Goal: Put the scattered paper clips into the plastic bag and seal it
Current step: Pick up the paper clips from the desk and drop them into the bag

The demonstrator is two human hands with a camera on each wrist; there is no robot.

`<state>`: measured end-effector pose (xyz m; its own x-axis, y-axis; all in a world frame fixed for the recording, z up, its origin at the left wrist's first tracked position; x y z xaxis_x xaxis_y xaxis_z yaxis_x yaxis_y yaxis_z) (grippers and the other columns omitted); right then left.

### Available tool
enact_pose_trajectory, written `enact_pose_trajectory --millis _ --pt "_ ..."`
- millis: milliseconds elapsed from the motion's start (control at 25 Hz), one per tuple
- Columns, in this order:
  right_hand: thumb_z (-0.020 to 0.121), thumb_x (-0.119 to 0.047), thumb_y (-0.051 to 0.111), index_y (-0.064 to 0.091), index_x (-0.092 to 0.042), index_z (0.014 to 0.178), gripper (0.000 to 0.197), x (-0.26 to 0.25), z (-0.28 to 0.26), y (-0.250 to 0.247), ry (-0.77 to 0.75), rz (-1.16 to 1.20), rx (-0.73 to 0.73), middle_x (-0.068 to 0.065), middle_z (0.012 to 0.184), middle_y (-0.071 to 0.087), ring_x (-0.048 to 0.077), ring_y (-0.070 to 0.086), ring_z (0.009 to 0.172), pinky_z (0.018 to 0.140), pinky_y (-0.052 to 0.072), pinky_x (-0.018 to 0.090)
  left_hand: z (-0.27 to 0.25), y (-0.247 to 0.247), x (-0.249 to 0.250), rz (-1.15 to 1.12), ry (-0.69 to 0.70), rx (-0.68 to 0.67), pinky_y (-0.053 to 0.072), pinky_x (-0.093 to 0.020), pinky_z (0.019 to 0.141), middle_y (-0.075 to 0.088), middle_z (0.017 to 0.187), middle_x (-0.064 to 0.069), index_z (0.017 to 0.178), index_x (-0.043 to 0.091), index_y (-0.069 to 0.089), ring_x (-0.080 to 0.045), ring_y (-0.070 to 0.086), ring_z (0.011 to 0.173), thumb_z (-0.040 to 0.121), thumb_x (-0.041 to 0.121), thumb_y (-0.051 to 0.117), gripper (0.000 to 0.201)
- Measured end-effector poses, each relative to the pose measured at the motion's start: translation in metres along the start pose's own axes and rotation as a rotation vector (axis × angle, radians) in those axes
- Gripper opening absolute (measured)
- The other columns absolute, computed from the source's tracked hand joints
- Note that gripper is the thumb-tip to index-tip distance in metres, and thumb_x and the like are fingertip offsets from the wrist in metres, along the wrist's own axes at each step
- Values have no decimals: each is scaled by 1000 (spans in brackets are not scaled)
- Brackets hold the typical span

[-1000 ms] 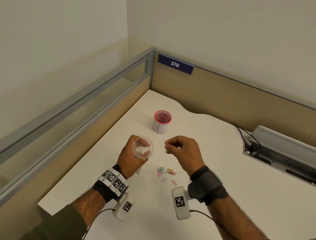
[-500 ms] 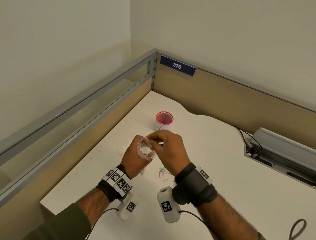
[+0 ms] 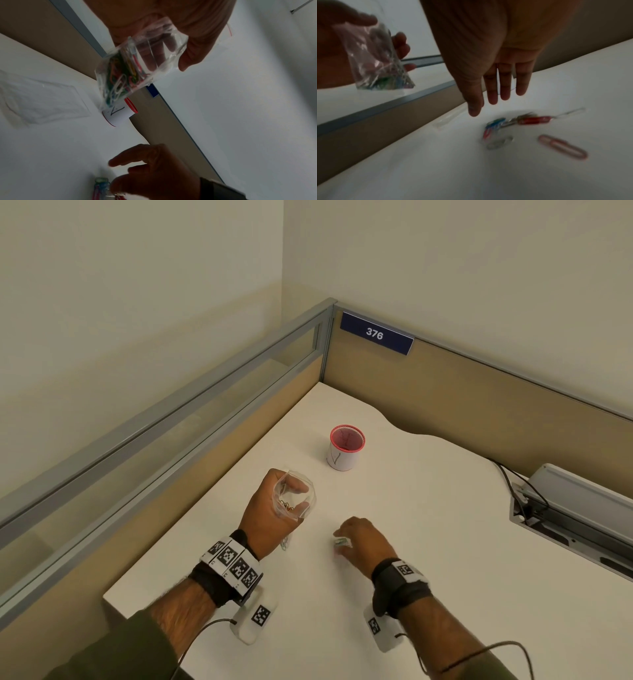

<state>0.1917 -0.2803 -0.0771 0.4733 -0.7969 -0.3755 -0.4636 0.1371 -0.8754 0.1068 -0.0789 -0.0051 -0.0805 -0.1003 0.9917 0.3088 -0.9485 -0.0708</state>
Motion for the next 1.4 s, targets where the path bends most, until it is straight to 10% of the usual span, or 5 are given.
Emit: enact_pose_trajectory --millis 200,440,680,960,1400 --pt "88 -21 58 66 -20 110 24 -3 8 34 -124 -157 -42 1 119 55 23 51 112 91 48 34 3 -7 1 49 26 21 48 -31 100 64 109 -11 102 11 53 -22 62 109 77 -8 73 37" --pt "91 -20 56 68 -20 108 20 49 -15 4 97 23 151 -3 114 58 17 54 109 89 45 26 5 -8 -1 20 23 24 49 -30 99 64 109 -13 101 13 53 -22 62 109 77 -9 73 38" --pt "73 -53 72 53 -22 130 67 56 -25 4 281 3 -25 3 124 48 23 45 117 96 46 36 1 2 1 -27 33 -5 50 -17 91 62 110 -17 99 12 52 -21 61 108 76 -16 71 41" --pt "93 -18 53 63 -14 108 19 27 -17 33 136 -171 35 6 110 53 26 53 104 81 52 38 2 1 2 -6 25 3 49 -15 89 63 110 -16 99 12 52 -21 62 109 75 -16 72 42" --pt "90 -7 47 58 -6 99 14 23 -9 22 121 -231 52 13 107 56 29 58 95 75 48 34 3 6 0 21 8 12 52 -33 98 64 109 -13 102 9 53 -19 63 109 76 -10 73 38"
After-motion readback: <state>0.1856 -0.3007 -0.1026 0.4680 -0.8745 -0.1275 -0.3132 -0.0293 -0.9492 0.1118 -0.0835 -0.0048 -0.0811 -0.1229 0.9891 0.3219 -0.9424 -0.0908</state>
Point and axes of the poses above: each hand's wrist, its own z-axis towards the middle knuckle, its own y-axis out of the palm, x = y × z, the point moved 2 cm from there along z, towards the middle knuckle
